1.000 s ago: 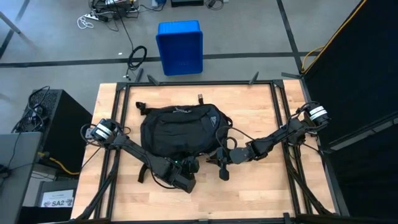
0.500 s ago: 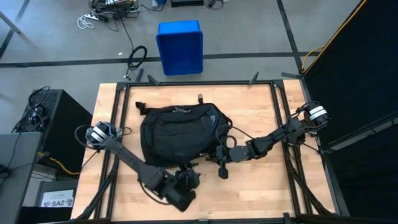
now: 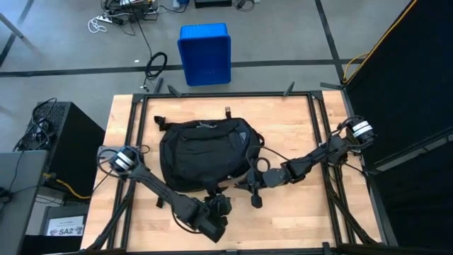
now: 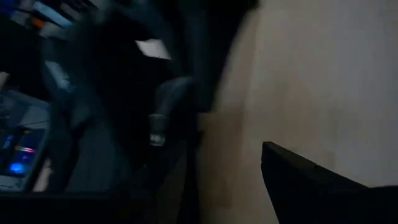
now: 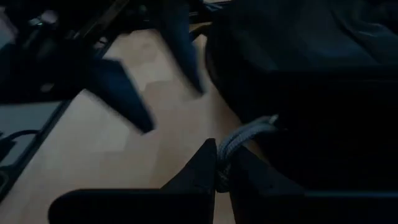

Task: Unpack backpack
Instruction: Close the black backpack

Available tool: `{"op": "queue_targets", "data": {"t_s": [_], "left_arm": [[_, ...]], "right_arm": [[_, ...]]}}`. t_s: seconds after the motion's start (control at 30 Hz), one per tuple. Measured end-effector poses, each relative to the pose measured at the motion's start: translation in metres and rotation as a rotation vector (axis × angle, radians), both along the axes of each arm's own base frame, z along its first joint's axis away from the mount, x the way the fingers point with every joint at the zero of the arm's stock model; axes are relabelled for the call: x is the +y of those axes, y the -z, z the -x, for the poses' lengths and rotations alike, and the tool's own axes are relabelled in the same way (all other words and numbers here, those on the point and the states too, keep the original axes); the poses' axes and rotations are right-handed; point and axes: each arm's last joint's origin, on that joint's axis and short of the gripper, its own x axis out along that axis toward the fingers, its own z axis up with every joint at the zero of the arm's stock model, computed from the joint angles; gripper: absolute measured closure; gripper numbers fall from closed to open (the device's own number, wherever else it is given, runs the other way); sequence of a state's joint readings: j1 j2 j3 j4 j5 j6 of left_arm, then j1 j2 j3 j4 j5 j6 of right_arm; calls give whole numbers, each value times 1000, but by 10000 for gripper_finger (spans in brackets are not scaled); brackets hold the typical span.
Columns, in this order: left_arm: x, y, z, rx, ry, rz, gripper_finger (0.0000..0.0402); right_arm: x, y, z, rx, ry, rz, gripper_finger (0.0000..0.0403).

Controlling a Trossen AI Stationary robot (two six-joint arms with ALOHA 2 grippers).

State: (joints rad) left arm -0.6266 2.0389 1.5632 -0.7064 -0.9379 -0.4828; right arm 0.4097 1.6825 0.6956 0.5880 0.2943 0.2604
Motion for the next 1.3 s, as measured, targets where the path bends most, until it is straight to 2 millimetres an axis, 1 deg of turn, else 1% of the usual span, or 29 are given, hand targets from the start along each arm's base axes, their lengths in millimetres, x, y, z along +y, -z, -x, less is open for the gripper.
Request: {"op": "queue_targets", "data": {"t_s": [0.17, 0.27, 0.37, 0.47, 0.6, 0.73, 0.83, 0.97, 1.07, 1.3], "left_arm": [[7, 2, 0, 8, -40, 1, 225], [12, 6, -1, 27, -58, 50, 225], [11, 7, -2, 37, -52, 104, 225], [12, 8, -2, 47, -54, 93, 225], [17, 12, 0, 77, -79, 36, 225], [24, 14, -4, 77, -100, 31, 225], [28, 16, -5, 79, -109, 30, 225], [32, 17, -9, 83, -113, 60, 225], [30, 23, -14, 67, -108, 82, 225], [26, 57, -26, 119, -63, 49, 225]], "right_arm": [[9, -1, 3, -13, -27, -13, 403], [12, -2, 4, -15, -33, -23, 403], [13, -3, 4, -23, -33, -35, 403], [13, -3, 4, -26, -33, -38, 403], [14, -3, 4, -22, -55, -45, 403], [18, -2, 6, -4, -114, -61, 403], [21, 0, 8, 38, -185, -104, 403], [21, 4, 10, 99, -185, -137, 403], [20, 7, 11, 131, -180, -142, 403], [22, 9, 13, 156, -177, -146, 403]]}}
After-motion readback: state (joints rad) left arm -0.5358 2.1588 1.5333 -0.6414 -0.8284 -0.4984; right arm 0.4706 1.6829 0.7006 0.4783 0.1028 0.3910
